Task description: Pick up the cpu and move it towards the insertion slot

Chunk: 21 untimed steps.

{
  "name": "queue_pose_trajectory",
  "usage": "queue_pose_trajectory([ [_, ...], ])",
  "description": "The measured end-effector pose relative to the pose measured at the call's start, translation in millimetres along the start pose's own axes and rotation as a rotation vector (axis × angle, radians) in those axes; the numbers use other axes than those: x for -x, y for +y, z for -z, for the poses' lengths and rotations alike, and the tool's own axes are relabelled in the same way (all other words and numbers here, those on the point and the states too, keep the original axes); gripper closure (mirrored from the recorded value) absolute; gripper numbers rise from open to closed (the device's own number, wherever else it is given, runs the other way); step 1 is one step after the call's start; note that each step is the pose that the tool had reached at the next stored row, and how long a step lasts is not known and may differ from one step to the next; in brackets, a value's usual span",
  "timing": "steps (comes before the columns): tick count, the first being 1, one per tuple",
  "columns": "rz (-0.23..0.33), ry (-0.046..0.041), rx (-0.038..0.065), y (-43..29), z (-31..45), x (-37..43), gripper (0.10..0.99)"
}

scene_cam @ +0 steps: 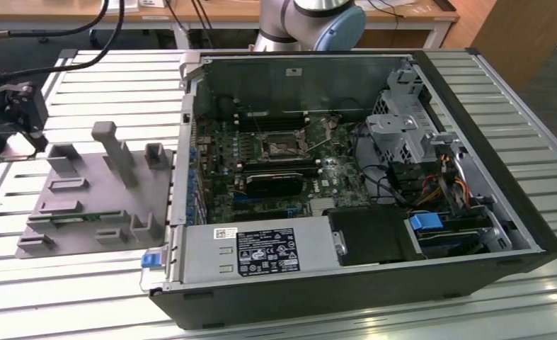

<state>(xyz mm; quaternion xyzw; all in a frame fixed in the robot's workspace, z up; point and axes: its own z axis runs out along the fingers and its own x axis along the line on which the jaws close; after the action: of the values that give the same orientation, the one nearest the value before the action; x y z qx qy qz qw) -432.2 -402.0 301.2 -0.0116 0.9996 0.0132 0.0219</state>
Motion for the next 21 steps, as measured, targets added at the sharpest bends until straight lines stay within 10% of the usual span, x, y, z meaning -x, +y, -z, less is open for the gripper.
queue_pose_trajectory([
  [21, 0.0, -0.0023, -0.001, 1.6, 62.1, 2.7, 0.545],
])
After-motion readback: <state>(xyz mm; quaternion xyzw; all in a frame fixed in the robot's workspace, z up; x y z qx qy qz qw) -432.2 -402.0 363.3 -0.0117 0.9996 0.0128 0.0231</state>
